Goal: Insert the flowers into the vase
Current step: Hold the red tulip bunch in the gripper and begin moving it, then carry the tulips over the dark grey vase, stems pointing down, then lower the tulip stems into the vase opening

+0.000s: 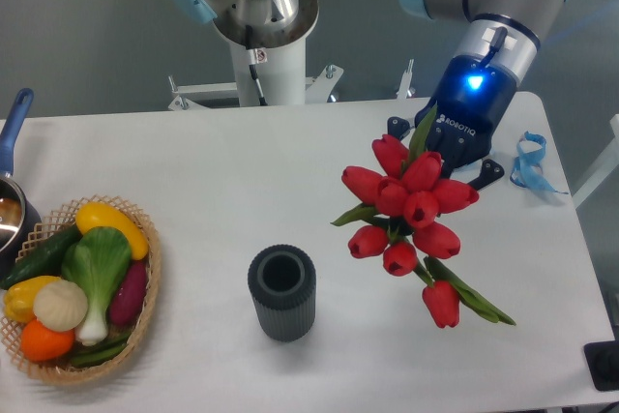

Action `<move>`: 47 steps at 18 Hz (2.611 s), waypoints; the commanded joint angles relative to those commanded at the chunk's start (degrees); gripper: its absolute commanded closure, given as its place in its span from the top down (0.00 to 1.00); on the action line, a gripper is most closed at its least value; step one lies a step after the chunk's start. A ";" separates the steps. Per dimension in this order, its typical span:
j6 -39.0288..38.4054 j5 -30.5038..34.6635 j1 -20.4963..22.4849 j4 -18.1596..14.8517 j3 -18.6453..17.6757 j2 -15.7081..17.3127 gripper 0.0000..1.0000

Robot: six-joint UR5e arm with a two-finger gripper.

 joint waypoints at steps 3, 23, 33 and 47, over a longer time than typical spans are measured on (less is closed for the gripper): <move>0.09 -4.31 -0.18 0.18 0.09 -0.26 0.15; 8.69 -26.12 -7.12 1.76 -3.95 -5.71 0.15; 12.66 -25.24 -6.68 1.76 -8.96 -6.94 0.15; 17.05 -21.81 -5.54 1.76 -11.86 -12.04 0.15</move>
